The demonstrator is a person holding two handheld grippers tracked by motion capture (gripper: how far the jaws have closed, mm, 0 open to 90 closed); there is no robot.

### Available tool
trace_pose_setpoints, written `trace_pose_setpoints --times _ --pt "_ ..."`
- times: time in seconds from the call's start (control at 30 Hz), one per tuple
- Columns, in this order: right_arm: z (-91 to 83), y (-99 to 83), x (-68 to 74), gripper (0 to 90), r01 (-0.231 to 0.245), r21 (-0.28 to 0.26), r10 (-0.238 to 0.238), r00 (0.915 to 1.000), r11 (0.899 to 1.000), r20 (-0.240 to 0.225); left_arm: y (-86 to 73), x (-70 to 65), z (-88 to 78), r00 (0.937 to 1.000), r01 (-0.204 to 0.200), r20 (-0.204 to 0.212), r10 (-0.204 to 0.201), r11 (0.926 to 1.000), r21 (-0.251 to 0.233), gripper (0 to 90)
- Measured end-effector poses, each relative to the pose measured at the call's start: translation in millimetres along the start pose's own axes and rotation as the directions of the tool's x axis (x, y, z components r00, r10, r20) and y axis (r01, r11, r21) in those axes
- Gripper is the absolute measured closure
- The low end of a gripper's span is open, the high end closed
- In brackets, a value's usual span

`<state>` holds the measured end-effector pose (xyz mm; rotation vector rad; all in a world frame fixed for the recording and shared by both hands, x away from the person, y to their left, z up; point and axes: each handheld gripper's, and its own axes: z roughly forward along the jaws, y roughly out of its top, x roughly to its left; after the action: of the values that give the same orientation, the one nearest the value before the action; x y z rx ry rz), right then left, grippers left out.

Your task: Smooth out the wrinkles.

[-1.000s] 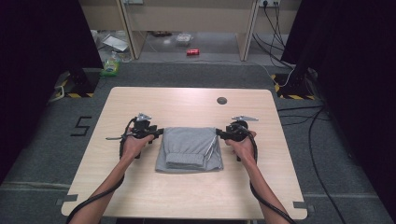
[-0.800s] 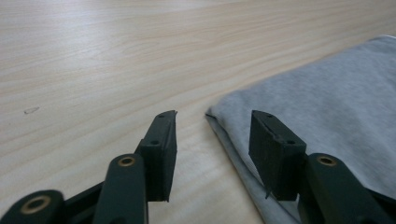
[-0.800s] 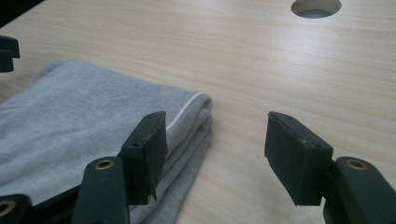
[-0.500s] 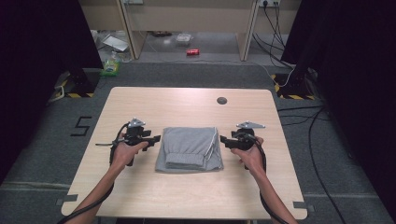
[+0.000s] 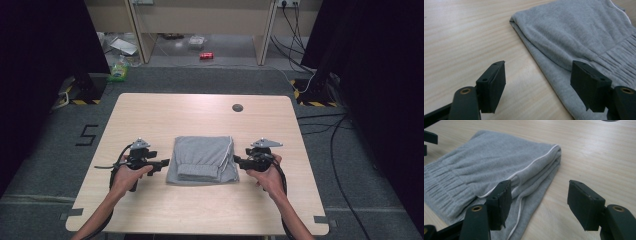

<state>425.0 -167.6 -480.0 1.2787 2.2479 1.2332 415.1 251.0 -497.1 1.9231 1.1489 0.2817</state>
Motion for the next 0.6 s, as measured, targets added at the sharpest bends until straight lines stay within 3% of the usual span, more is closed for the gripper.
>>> trace_pose_setpoints --times 0.2,0.43,0.6 --pt "-2.1 -9.1 7.2 35.4 0.019 0.024 -0.019 0.9997 1.000 -0.013 -16.1 -4.4 -8.2 1.0000 -0.003 0.005 0.003 0.9999 0.012 23.4" --pt "-10.5 -20.2 14.1 34.1 0.046 0.047 -0.046 0.9989 0.998 -0.009 -36.5 -11.3 -19.3 0.9990 -0.044 0.005 0.044 0.9981 0.044 17.9" --pt "-17.2 -31.9 16.9 32.5 0.041 0.064 -0.039 0.9990 0.997 -0.019 -47.6 -16.8 -25.0 0.9984 -0.056 0.008 0.055 0.9969 0.056 16.7"
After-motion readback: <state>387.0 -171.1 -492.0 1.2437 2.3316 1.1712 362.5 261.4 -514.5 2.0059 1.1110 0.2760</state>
